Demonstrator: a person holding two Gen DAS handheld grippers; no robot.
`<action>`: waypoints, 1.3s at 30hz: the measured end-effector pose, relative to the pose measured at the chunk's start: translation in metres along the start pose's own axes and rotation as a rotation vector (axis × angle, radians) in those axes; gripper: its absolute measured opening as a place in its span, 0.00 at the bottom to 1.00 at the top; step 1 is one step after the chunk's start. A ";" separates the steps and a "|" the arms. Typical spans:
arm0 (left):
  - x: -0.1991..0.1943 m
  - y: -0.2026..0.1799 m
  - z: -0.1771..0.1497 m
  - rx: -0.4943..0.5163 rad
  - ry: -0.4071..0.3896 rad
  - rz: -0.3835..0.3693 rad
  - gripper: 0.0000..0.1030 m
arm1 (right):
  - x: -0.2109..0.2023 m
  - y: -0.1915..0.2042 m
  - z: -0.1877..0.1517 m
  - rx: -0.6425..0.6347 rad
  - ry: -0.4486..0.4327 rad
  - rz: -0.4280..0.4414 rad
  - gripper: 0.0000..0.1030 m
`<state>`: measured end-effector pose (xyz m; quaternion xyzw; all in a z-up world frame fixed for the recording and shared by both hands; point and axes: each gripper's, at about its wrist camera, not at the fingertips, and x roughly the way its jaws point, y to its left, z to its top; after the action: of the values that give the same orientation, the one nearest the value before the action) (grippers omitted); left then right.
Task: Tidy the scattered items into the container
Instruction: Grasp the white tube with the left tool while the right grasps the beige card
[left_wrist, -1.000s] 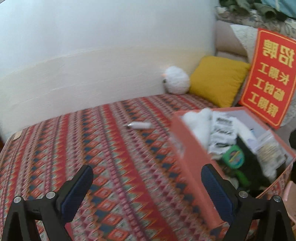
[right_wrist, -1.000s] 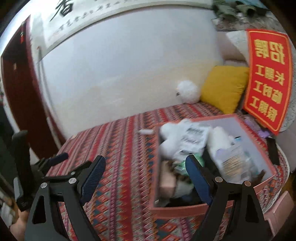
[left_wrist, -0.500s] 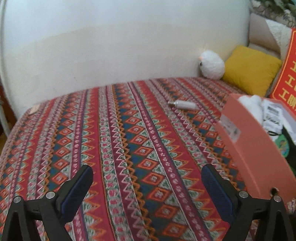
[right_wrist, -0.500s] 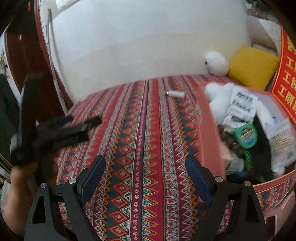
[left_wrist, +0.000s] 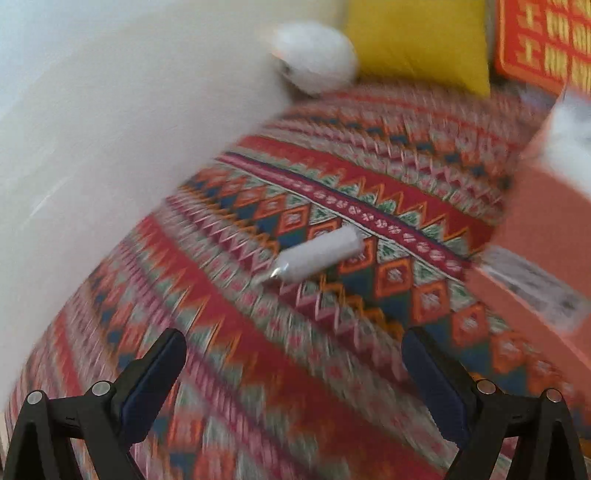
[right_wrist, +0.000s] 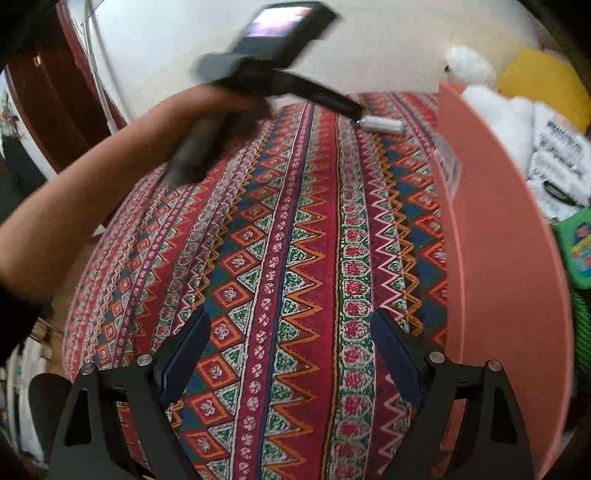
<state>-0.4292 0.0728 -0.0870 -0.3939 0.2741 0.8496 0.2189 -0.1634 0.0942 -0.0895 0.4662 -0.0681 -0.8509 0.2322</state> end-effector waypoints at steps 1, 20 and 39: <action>0.016 -0.004 0.007 0.048 0.022 -0.002 0.95 | 0.003 -0.003 0.000 0.005 0.009 0.015 0.88; 0.031 -0.014 -0.020 -0.125 0.155 -0.182 0.30 | 0.044 -0.017 -0.012 -0.012 0.096 -0.119 0.87; -0.152 0.090 -0.365 -0.816 0.212 0.012 0.30 | 0.129 0.114 0.136 0.003 0.067 0.241 0.88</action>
<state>-0.1914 -0.2518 -0.1379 -0.5318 -0.0613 0.8446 0.0106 -0.2974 -0.0792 -0.0744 0.4833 -0.1171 -0.8005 0.3344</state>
